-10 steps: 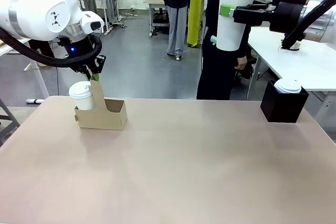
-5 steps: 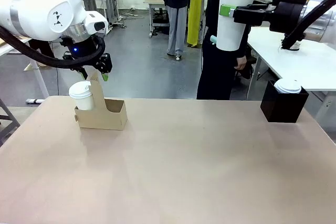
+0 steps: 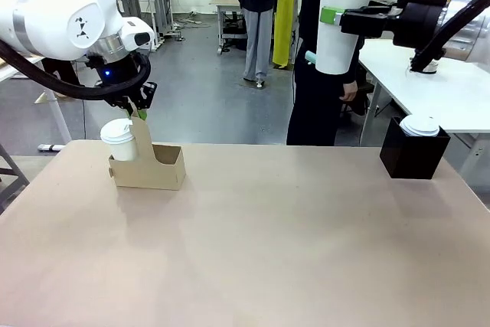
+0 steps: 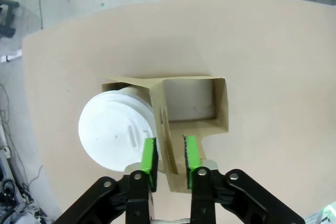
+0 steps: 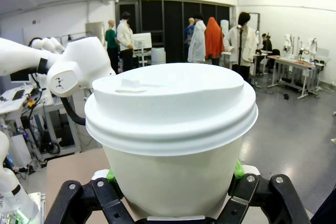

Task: Pour a drink into a cup and package it in a carrier.
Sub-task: Position the Cup Carrier in the center of the table.

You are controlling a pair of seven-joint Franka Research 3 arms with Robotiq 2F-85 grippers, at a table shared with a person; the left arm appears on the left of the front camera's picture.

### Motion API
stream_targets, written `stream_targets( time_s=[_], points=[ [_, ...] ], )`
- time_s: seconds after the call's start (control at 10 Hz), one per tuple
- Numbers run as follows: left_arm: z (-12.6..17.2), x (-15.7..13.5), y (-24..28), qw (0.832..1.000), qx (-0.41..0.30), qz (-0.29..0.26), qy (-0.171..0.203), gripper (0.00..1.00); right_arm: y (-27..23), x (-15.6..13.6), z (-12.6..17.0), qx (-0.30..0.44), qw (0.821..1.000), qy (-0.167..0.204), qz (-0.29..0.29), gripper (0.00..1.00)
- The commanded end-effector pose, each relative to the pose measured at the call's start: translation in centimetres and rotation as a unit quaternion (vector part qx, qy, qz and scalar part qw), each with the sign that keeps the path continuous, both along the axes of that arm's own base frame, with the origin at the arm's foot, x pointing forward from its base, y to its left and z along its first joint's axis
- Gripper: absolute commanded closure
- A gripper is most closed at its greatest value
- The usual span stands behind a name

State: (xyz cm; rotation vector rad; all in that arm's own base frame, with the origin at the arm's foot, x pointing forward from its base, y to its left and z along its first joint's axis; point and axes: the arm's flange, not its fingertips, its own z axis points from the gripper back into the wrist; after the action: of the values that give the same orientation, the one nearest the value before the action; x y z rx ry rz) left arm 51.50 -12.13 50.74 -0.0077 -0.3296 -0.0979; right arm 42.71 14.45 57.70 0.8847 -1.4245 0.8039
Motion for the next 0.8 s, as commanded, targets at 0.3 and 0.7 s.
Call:
stream_targets(
  time_s=[0.3,0.7],
  points=[
    [-0.26,0.46,0.76,1.0,-0.008,0.019,0.018,1.0,0.4,0.23,0.64,0.002,1.0,-0.004,-0.008,0.19],
    [-0.01,0.16,0.6,1.0,-0.012,0.017,0.014,0.98,0.4,0.23,0.64,0.002,1.0,-0.004,-0.008,0.19]
  ],
)
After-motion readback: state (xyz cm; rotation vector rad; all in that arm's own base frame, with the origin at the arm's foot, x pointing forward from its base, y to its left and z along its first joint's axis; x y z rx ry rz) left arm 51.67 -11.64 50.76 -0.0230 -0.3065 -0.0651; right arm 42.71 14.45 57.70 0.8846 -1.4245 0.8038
